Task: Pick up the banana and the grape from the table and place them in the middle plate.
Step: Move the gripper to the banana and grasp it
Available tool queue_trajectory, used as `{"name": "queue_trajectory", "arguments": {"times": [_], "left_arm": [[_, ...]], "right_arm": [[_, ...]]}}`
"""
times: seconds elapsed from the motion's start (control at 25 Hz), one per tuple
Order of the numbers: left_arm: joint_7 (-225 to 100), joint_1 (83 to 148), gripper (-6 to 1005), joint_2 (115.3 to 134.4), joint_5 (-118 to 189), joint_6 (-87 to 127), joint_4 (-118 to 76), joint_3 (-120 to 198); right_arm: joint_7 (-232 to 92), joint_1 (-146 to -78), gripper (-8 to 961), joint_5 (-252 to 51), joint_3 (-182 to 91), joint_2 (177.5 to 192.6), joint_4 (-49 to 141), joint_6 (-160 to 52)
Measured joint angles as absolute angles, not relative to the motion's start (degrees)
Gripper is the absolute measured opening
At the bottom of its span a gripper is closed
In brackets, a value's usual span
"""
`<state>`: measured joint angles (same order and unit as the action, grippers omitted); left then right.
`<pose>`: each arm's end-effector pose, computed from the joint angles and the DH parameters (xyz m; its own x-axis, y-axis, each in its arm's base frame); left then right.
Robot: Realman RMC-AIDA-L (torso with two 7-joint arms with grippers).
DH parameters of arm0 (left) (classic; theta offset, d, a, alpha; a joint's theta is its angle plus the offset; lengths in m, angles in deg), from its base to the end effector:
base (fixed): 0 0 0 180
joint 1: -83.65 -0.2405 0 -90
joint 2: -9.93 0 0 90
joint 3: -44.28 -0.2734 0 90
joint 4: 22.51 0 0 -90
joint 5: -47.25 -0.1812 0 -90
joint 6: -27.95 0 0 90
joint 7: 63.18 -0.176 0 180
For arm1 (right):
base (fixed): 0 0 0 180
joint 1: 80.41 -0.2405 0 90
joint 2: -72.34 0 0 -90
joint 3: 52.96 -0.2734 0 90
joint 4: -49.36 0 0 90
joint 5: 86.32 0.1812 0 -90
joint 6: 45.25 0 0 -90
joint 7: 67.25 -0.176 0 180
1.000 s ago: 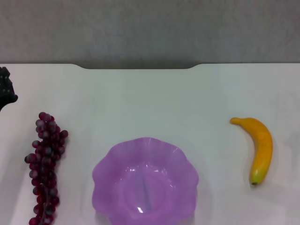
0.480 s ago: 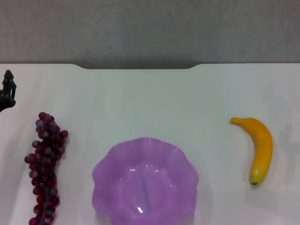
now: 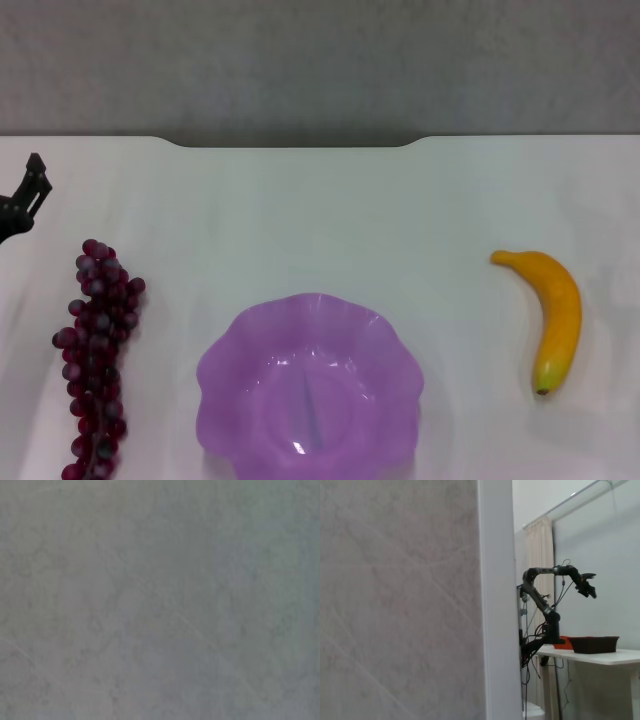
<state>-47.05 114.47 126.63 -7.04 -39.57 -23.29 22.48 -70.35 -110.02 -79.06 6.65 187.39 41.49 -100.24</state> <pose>-0.3350 0.3822 0.0375 0.6846 -0.0658 0.7259 0.7249 -0.0420 -0.6875 0.3871 0.3883 0.1115 0.7337 0.0496 -0.6776 -0.6472 0.3545 -0.6748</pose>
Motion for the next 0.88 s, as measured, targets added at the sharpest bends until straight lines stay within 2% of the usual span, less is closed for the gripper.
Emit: {"name": "queue_trajectory", "arguments": {"times": [0.04, 0.24, 0.36, 0.48, 0.6, 0.88], "left_arm": [[-47.0, 114.4, 615, 126.6, -7.1, -39.5, -23.3, 22.5], [-46.6, 114.1, 843, 126.56, -6.7, -39.2, -23.2, 22.5], [-46.4, 113.9, 870, 126.63, -6.3, -38.9, -23.3, 22.6], [-46.4, 113.7, 897, 126.62, -6.5, -38.5, -23.4, 22.3], [-46.4, 113.3, 893, 126.66, -6.6, -39.0, -23.4, 22.2], [-46.4, 113.1, 893, 126.68, -6.7, -39.4, -23.4, 21.9]], "right_arm": [[-70.4, -110.0, 902, -79.2, 7.0, 187.39, 41.5, -100.1], [-71.4, -110.0, 898, -79.4, 11.6, 187.7, 42.2, -100.0], [-77.2, -109.7, 896, -80.3, 16.8, 187.97, 42.4, -100.1], [-91.7, -107.6, 894, -87.8, 23.9, 187.52, 40.9, -101.6], [-97.9, -105.4, 893, -94.4, 26.1, 187.16, 38.3, -104.7], [-102.4, -103.4, 888, -95.9, 27.0, 187.41, 38.2, -105.7]]}}
